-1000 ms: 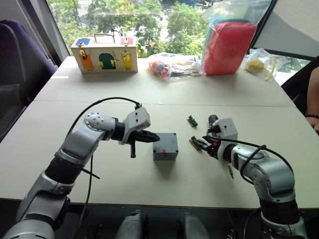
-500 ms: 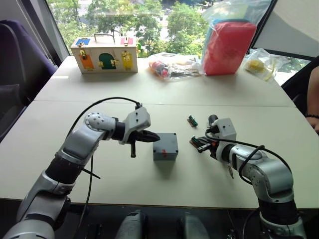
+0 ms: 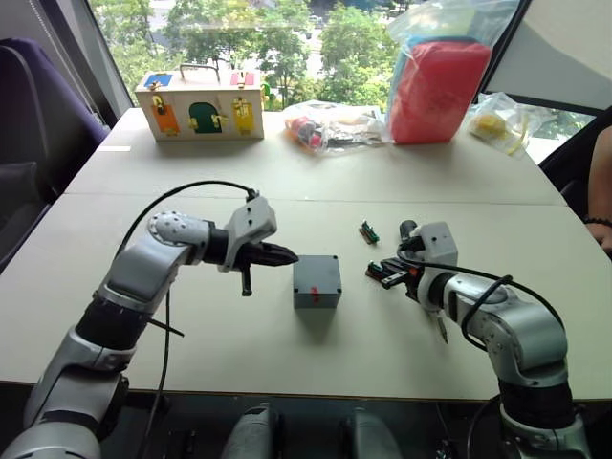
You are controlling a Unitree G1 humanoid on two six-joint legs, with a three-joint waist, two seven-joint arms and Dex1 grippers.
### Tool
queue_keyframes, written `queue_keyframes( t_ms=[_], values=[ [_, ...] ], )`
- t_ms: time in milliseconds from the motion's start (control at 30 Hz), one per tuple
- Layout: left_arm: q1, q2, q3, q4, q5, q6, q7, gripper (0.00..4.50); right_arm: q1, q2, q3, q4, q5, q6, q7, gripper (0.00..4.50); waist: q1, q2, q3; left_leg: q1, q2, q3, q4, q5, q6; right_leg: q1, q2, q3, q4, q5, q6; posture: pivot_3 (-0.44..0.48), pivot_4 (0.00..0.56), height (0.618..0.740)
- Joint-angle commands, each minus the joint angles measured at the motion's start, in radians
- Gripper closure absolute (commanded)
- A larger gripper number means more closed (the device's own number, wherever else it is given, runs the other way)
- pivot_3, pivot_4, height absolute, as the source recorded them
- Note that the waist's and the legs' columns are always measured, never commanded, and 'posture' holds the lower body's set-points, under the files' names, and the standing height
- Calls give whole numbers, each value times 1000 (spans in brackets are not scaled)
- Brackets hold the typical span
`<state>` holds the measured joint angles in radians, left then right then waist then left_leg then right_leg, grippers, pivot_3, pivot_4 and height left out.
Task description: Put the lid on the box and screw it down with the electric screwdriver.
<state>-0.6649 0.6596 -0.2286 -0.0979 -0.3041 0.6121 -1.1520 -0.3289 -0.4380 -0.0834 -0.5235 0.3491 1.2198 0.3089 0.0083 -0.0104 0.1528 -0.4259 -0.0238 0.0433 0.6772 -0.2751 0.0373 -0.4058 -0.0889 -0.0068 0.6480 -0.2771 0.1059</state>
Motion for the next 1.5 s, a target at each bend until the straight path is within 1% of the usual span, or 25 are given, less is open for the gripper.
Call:
queue_keyframes(
  t_ms=[33,167,233,367,500,733,1233,1500],
  values=[
    [-11,19,49,-17,-35,16,-8,4500,-43,11,-37,-82,26,34,-17,4474,0,0,0,0,0,0,0,0,0,0,0,0,0,0,0,0,150,740],
    [12,46,80,-53,-82,62,-20,4500,-100,43,-30,-114,67,33,-4,4474,-3,0,0,0,0,0,0,0,0,0,0,0,0,0,0,0,150,740],
    [37,77,96,-83,-106,86,-31,4500,-117,63,-2,-124,94,7,22,4474,-8,0,0,0,0,0,-1,0,0,-1,0,0,0,0,0,0,150,740],
    [95,118,124,-134,-136,123,-14,4500,-104,71,93,-90,71,-92,45,4474,-21,0,0,0,0,0,-2,0,0,-1,-1,0,-1,0,0,0,150,740],
    [120,101,153,-163,-166,160,38,4500,-96,73,133,-59,59,-141,51,4474,-18,0,0,0,0,0,-2,0,0,-1,-1,0,-1,0,0,0,150,740],
    [144,84,162,-193,-188,182,97,4500,-99,55,170,-13,51,-185,68,4474,-22,0,0,0,0,0,-3,0,0,-1,-1,0,-1,0,0,0,150,740],
    [125,88,146,-193,-191,182,116,4500,-81,54,199,17,37,-199,68,4474,-21,1,0,0,0,0,-4,0,-1,-2,-2,0,-1,0,0,0,150,740],
    [107,78,139,-197,-198,189,121,4500,-79,64,203,35,31,-205,68,4474,-21,1,0,0,-1,0,-10,2,-4,-4,-4,0,-1,0,-1,0,150,740]
  ],
)
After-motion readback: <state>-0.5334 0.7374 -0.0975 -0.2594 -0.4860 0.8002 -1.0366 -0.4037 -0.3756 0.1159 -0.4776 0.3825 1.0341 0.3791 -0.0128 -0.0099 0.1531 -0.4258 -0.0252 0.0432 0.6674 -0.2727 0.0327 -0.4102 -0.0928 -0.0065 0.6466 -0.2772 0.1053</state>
